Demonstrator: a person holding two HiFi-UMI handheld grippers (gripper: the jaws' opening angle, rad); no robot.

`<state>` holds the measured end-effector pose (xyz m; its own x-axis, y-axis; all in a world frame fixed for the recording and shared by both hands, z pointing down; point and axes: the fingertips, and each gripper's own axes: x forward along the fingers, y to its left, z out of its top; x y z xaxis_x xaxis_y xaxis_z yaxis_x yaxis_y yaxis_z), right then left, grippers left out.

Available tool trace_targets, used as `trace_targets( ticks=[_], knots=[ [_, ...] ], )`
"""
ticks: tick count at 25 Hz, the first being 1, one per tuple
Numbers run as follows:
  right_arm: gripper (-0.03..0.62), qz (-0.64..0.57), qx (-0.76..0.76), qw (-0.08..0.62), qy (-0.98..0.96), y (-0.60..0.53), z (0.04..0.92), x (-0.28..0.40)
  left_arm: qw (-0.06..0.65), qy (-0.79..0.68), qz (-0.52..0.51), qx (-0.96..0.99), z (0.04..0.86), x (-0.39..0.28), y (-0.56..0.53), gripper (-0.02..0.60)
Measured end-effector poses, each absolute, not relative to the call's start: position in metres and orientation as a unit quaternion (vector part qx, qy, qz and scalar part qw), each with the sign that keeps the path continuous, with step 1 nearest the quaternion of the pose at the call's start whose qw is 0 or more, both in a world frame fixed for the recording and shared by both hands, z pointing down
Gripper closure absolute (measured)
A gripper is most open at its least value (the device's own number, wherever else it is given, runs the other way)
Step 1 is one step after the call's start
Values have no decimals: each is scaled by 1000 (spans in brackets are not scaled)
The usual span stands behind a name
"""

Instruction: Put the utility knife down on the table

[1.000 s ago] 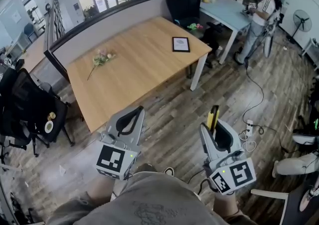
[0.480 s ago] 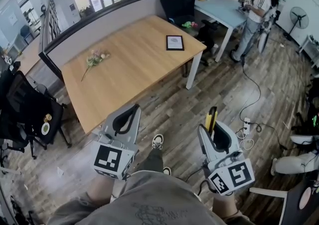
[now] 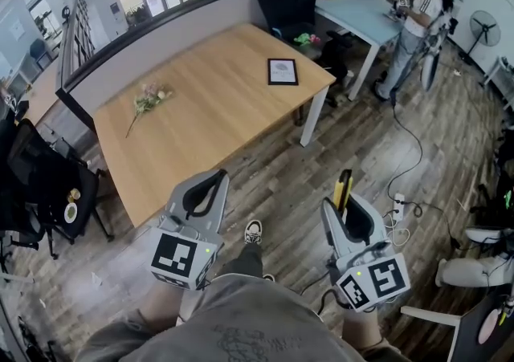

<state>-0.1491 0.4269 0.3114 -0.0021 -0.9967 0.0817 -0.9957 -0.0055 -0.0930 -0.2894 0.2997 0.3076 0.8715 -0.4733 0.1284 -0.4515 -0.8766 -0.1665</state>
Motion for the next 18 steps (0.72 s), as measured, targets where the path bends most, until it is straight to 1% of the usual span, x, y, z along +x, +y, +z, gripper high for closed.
trace_targets(
  ticks=[7,18],
  knots=[
    [457,-74,-707,-6,703,358,317,-121,56,233,-86,-967,312,-258,232,581],
    [457,-61,-709,-23,702,227,301,-73,54,223,-86,-969,307,-207,100,581]
  ],
)
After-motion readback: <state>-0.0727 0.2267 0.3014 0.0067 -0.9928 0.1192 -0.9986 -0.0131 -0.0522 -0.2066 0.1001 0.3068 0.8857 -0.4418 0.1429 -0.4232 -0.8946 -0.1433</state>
